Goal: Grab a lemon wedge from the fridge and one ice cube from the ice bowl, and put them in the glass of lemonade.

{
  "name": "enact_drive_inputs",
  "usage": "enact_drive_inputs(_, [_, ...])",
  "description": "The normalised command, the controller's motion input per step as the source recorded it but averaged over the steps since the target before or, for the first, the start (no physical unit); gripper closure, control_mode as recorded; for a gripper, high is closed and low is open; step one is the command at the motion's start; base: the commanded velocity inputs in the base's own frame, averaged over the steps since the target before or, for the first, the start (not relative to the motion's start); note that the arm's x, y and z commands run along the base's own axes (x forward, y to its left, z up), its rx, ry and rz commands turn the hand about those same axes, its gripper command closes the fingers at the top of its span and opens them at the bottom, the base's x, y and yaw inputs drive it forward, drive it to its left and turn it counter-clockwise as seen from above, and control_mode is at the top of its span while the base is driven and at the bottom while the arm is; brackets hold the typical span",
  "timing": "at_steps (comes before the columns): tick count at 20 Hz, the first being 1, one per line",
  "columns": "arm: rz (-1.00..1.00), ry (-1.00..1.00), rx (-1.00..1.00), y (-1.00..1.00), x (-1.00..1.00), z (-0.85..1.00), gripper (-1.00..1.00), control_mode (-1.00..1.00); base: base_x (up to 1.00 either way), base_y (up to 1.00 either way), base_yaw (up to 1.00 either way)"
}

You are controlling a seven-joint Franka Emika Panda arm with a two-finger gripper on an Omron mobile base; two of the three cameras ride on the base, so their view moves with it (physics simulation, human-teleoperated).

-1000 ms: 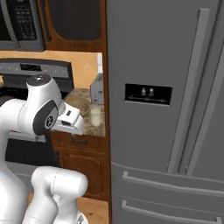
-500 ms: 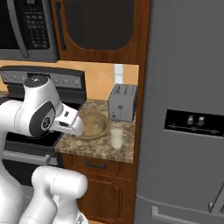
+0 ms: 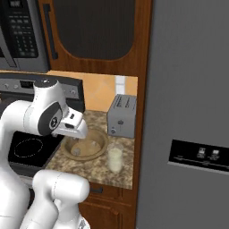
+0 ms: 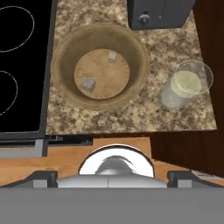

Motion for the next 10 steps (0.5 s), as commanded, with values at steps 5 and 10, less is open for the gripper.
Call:
enact_drive_inputs(5, [0.11,0.1,-0.06,0.05,0.33,-0.67,-1.0,-1.0,0.0,0.0,0.0])
enact_drive_inputs(10, [0.12,0.03,0.05,-0.02,0.12,-0.38,-1.0,-1.0,0.0,0.0,0.0])
